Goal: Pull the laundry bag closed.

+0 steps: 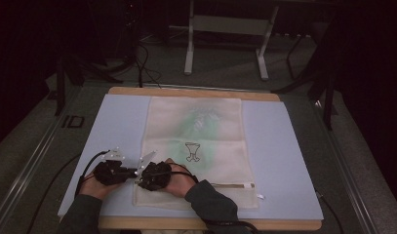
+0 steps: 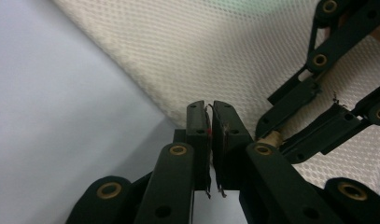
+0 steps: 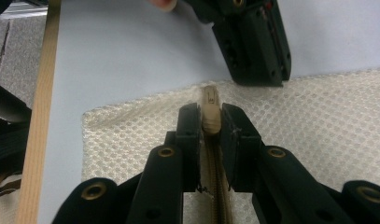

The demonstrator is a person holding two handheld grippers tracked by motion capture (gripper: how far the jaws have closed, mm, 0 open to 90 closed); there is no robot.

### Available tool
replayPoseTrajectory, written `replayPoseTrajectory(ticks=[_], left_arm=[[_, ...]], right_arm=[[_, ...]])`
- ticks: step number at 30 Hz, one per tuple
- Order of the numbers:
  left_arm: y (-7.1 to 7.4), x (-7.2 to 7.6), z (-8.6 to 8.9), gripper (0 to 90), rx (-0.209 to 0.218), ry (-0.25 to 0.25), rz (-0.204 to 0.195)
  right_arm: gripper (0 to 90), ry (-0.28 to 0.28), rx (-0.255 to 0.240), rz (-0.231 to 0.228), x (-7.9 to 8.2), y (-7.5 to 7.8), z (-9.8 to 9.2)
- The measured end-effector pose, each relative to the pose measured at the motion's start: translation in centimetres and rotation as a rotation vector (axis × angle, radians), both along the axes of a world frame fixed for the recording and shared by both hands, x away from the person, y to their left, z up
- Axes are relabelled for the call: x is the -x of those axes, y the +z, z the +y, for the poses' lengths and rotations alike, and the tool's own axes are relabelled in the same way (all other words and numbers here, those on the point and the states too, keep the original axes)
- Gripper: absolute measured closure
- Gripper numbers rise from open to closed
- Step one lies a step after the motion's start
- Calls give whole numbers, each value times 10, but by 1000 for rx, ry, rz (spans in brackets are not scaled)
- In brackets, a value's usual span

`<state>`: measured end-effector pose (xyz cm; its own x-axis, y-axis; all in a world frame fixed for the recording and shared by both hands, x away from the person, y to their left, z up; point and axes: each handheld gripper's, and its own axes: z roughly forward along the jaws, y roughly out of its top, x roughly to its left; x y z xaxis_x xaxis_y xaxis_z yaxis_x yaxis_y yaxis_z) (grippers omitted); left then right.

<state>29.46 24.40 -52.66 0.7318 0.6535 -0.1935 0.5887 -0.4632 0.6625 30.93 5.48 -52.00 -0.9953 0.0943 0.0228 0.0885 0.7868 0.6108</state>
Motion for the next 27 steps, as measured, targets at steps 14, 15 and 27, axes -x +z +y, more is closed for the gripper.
replayPoseTrajectory(ticks=[14, 15, 27], left_arm=[[-2, 0, -5, 891, -24, -24, 22], [-2, 0, -5, 895, -24, -24, 22], [-1, 0, -8, 900, -48, -28, 35]], right_arm=[[806, -30, 45, 49, -5, 0, 7], [806, -30, 45, 49, -5, 0, 7], [822, 23, 119, -59, 4, 5, 13]])
